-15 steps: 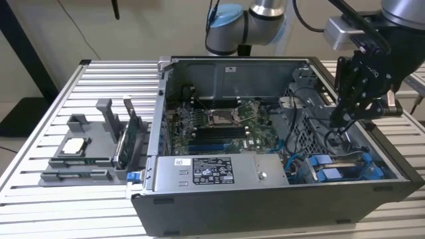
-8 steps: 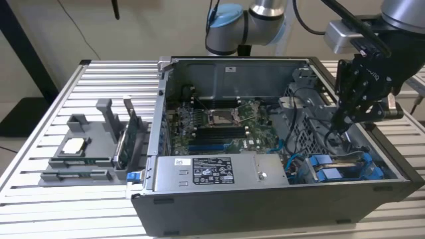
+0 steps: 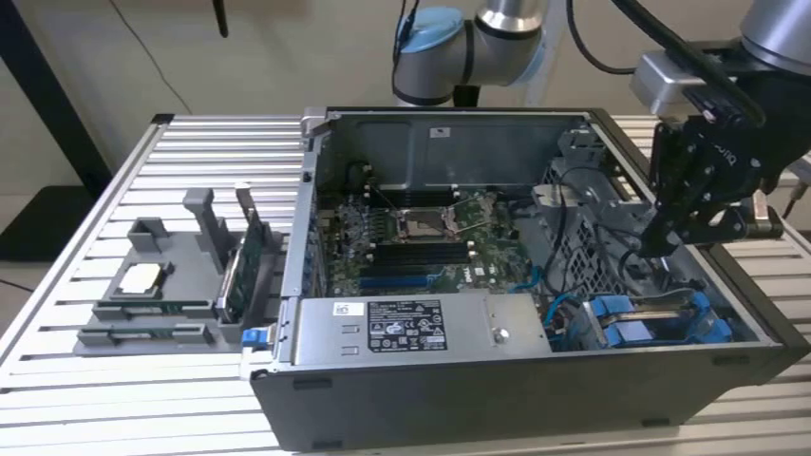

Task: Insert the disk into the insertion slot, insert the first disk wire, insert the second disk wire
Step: 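Insert the first disk wire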

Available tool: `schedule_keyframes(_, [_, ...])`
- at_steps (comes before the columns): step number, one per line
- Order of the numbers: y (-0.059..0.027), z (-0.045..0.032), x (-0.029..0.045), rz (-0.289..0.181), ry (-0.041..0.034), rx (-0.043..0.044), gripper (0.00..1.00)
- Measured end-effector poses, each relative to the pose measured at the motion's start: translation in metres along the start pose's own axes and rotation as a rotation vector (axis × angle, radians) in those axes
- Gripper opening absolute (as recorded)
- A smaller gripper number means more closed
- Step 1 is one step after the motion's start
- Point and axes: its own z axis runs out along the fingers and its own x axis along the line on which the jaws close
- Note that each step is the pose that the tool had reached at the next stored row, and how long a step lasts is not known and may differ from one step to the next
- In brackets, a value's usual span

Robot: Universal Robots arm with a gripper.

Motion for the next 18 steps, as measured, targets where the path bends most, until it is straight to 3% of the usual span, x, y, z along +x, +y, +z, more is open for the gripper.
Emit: schedule_keyframes(18, [-0.0059,0.0026,0.0036,0.0,0.0,0.0,0.19])
